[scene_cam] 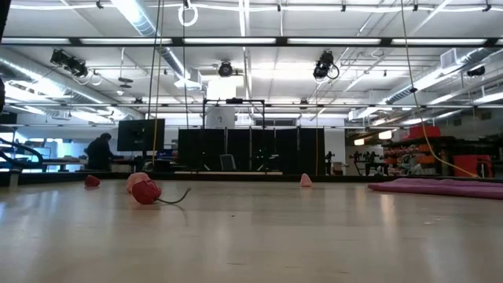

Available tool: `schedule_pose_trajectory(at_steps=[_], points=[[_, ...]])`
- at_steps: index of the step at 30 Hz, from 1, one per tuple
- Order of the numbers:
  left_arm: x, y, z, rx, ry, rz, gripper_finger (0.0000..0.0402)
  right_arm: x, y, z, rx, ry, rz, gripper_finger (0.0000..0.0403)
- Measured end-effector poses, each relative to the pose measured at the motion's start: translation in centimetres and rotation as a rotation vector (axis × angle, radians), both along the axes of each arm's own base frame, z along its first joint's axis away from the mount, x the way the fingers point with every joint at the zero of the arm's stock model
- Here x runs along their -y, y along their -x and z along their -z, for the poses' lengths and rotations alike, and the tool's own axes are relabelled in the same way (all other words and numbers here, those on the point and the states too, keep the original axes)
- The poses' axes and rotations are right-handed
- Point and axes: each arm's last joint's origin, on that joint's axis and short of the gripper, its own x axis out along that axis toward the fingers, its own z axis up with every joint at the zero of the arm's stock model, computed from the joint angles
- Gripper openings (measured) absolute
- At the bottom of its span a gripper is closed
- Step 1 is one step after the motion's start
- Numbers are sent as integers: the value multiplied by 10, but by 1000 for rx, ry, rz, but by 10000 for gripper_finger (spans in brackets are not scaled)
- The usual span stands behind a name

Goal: Pick and placing Produce into tupperware
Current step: Adjust the blue bin

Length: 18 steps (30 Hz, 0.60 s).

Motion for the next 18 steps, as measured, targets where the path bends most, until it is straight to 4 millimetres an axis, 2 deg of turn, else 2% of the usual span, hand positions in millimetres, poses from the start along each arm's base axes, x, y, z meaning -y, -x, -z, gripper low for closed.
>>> schedule_pose_trajectory(at_steps=[5, 14, 18], points=[[0, 0, 0, 0, 0, 0, 107, 2, -3, 0, 83, 68, -25, 82], [0, 0, 0, 0, 0, 0, 107, 7, -7, 0, 178, 153, -61, 10], [0, 0, 0, 0, 0, 0, 107, 11, -12, 0, 188, 163, -82, 11]])
